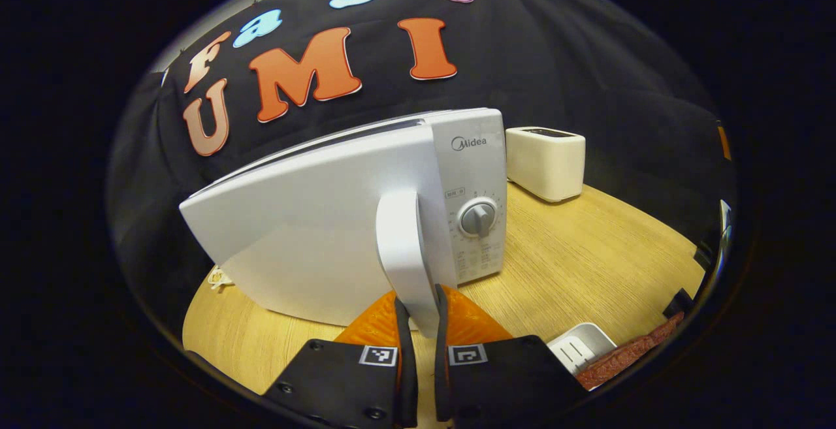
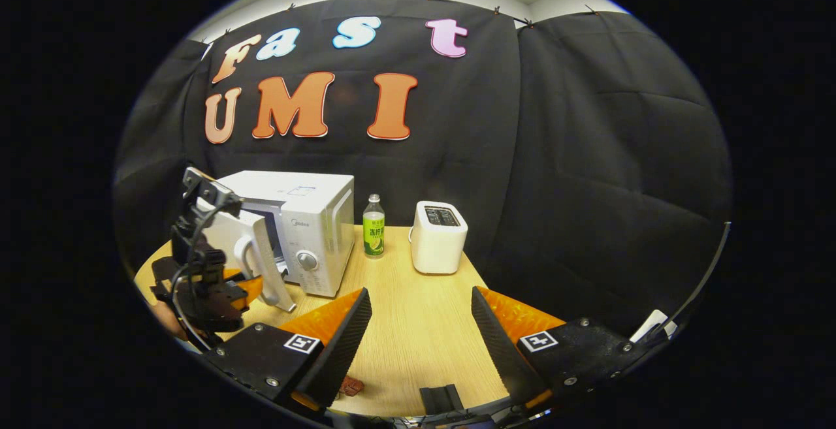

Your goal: Open the microwave oven with the left hand, put the food in, and close the microwave oven.

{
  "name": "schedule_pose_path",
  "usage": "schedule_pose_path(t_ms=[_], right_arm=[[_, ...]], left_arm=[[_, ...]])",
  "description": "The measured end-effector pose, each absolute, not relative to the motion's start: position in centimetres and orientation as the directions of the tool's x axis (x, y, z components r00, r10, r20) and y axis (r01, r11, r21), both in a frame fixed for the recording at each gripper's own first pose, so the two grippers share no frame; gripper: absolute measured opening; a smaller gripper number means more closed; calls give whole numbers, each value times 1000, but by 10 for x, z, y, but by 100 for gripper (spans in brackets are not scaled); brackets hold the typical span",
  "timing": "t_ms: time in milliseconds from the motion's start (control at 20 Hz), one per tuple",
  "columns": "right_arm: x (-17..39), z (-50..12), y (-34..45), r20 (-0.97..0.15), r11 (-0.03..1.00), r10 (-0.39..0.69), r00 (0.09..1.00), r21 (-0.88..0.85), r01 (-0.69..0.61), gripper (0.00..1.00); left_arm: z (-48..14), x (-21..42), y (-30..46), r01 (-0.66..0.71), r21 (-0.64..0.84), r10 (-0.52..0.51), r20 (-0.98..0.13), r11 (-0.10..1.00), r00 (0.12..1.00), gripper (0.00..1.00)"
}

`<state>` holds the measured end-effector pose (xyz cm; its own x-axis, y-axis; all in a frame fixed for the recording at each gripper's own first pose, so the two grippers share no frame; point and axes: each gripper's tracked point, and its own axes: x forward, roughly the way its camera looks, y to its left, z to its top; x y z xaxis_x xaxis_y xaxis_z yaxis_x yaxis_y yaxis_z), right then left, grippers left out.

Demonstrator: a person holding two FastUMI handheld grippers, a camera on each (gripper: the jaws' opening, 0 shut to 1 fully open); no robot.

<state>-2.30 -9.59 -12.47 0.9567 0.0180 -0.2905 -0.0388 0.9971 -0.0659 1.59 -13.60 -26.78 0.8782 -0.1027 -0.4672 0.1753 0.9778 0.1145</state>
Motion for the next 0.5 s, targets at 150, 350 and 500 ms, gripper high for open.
schedule_pose_path(t_ms=[150,350,500], right_arm=[[-21,-140,-90,-321,996,51,946,-55,-72,95],[-23,-163,-78,-372,990,122,920,-19,-139,96],[-26,-178,-67,-404,980,184,896,12,-197,95]], left_arm=[[-265,-21,-113,141,116,-69,-478,983,876,14],[-265,-62,-76,58,121,10,-501,991,865,14],[-265,-82,-54,16,150,62,-501,989,863,14]])
